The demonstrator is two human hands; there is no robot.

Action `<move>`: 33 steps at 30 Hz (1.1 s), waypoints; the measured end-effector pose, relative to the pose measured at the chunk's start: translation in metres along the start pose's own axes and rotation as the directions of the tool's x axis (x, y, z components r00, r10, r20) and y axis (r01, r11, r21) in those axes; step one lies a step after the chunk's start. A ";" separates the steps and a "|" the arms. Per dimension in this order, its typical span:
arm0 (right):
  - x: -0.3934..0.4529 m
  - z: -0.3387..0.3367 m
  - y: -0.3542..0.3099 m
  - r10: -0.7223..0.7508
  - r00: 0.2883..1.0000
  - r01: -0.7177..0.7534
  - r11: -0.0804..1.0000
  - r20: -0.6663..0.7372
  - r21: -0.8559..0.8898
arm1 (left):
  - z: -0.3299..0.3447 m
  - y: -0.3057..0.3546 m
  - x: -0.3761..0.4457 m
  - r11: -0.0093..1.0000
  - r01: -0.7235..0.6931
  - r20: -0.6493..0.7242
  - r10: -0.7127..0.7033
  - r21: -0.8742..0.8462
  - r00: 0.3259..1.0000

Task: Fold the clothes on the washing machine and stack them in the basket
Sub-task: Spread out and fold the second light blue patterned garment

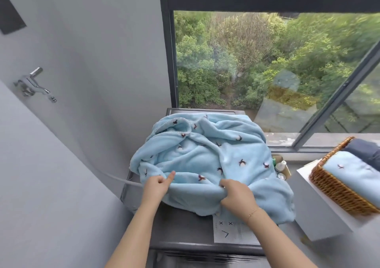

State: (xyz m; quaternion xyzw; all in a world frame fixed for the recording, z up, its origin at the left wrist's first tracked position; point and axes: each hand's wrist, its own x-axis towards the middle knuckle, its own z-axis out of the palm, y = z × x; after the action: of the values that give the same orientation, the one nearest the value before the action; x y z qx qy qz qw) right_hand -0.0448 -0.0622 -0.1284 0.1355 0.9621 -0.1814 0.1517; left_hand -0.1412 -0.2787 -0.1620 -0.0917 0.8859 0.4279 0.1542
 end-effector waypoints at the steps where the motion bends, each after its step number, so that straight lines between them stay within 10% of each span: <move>1: -0.010 0.003 -0.009 -0.022 1.000 0.021 1.000 0.014 0.016 | -0.006 -0.009 -0.004 0.996 0.003 -0.034 -0.006 -0.088 0.999; 6: -0.035 0.019 -0.038 -0.107 0.912 0.010 0.971 0.396 0.238 | -0.014 -0.041 -0.011 0.818 0.130 -0.022 -0.171 -0.560 0.985; 12: -0.050 0.034 -0.029 -0.072 0.728 -0.436 0.719 0.682 0.541 | -0.003 -0.051 -0.035 0.565 0.224 -0.072 -0.453 -0.794 0.889; 17: -0.060 0.057 -0.004 0.238 0.804 -0.574 0.545 0.544 0.611 | -0.017 -0.071 -0.043 0.558 0.514 0.289 -0.443 -0.651 0.848; 22: -0.048 0.072 0.021 0.398 0.833 -0.325 -0.211 0.385 0.922 | -0.041 -0.054 -0.032 0.671 0.500 0.385 -0.328 -0.548 0.863; 25: -0.031 0.067 0.025 0.364 0.835 -0.228 -0.454 0.413 0.861 | -0.044 -0.040 -0.046 0.788 0.427 0.432 -0.230 -0.443 0.872; 33: -0.014 -0.014 0.033 0.697 0.717 0.418 -0.411 -0.017 0.810 | -0.052 -0.052 -0.045 0.710 0.386 0.331 -0.224 -0.589 0.917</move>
State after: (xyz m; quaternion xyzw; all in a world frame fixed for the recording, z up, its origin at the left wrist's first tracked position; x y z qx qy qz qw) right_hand -0.0248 -0.0298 -0.1209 0.4019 0.2881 -0.7986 -0.3430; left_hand -0.0935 -0.3498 -0.1537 -0.2336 0.6322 0.6811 0.2860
